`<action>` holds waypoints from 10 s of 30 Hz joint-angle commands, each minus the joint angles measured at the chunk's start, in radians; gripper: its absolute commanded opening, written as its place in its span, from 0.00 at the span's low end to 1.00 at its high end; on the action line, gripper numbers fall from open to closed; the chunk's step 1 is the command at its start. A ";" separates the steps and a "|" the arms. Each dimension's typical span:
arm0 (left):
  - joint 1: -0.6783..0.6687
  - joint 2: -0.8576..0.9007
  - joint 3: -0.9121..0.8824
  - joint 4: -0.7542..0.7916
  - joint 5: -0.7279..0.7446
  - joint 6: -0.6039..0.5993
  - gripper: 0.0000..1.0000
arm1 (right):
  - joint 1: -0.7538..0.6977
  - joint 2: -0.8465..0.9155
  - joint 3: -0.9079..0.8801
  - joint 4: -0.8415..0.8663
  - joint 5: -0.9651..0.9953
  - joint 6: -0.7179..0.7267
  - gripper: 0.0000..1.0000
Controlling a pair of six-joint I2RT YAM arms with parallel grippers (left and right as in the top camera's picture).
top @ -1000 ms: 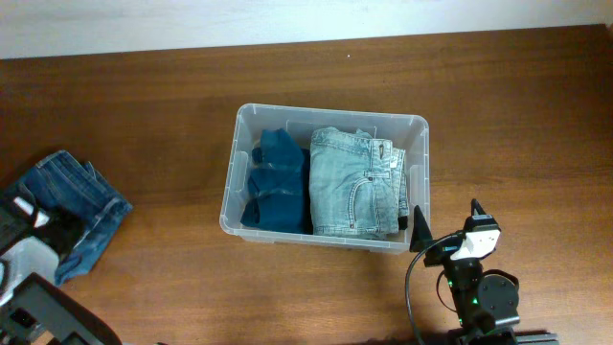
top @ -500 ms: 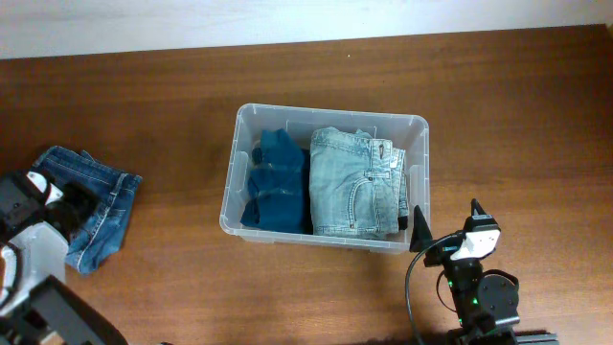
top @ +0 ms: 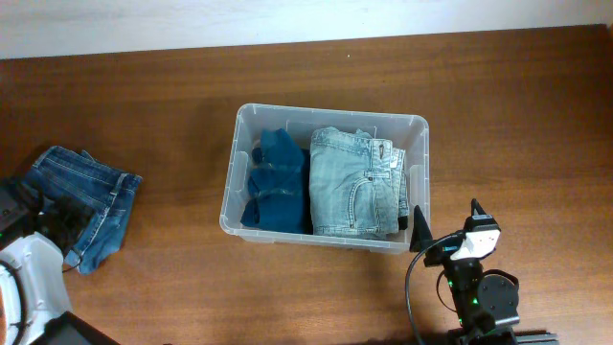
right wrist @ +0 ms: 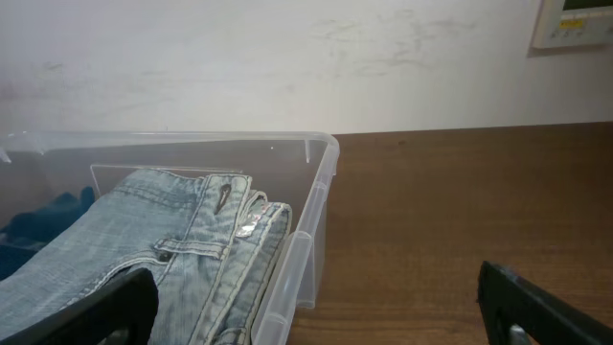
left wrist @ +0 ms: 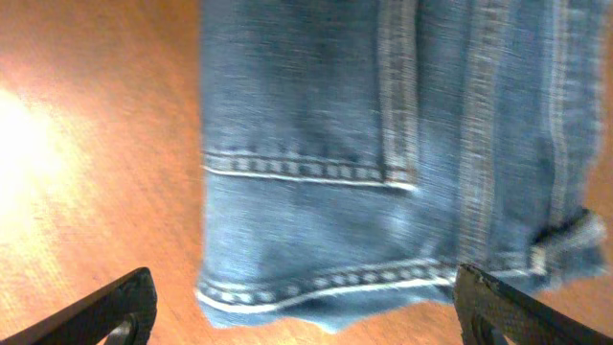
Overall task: Pack container
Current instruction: 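Grasp the folded dark blue jeans with the left gripper, then lift the dark blue jeans and lay them over the bin, then lower the dark blue jeans into the bin's left side with the left gripper, then press the dark blue jeans flat with the left gripper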
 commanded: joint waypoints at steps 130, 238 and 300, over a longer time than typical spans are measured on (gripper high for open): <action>-1.246 0.242 0.829 -0.205 0.637 0.206 0.00 | -0.008 -0.010 -0.008 -0.002 0.016 0.001 0.98; -1.238 0.173 0.197 -0.279 0.006 0.074 0.01 | -0.008 -0.010 -0.008 -0.002 0.016 0.001 0.99; -1.391 0.237 0.343 -0.261 0.107 0.111 0.01 | -0.008 -0.010 -0.008 -0.001 0.016 0.001 0.99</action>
